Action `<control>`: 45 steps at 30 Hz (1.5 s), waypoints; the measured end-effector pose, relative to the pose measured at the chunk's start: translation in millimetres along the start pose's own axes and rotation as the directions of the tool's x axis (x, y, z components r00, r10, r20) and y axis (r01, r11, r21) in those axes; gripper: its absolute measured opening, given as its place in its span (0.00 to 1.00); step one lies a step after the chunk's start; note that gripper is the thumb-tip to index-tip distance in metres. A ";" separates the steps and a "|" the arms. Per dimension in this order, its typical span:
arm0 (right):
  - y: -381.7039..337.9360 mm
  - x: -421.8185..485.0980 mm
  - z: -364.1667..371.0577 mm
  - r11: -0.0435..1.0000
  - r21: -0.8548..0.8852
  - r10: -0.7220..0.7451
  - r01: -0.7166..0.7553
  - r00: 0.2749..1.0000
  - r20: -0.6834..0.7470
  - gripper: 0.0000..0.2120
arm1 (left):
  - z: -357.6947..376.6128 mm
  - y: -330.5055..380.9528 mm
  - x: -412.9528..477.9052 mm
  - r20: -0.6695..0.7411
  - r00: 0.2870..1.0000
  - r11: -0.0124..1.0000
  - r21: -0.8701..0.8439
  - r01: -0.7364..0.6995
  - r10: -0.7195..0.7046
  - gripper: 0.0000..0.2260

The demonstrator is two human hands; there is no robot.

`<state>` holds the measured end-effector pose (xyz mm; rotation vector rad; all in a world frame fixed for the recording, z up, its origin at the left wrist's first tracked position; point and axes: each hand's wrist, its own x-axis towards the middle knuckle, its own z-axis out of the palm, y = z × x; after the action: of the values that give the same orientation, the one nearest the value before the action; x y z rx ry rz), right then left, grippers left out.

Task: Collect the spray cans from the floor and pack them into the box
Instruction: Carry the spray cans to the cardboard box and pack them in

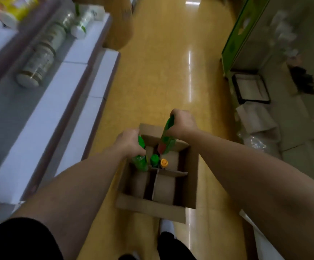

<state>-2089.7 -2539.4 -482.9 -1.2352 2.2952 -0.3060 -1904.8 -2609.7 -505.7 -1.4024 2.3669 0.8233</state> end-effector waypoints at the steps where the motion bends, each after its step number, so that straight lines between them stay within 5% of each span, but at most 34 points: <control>1: 4.8 14.5 12.7 1.000 -0.001 0.000 0.000 1.000 0.011 0.26 | 12.3 -7.0 13.0 0.010 1.000 1.000 0.001 0.004 -0.004 0.25; 16: 45.5 161.4 217.1 0.968 0.199 0.153 -0.154 0.988 0.019 0.29 | 194.1 -124.8 147.5 0.234 0.972 0.998 -0.058 0.037 -0.023 0.30; 35: 88.5 217.2 381.7 0.999 0.013 0.027 -0.030 0.977 0.213 0.30 | 357.2 -143.3 201.1 0.214 0.969 0.992 -0.056 -0.116 0.126 0.28; 45: 94.2 220.8 421.6 0.981 -0.122 -0.103 0.153 0.933 0.345 0.29 | 384.0 -150.3 208.1 0.192 0.979 0.991 -0.124 -0.047 0.070 0.31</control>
<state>-2031.7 -2651.4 -951.3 -1.3936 1.9736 0.0332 -1898.8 -2585.7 -967.0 -1.2359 2.2506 1.0815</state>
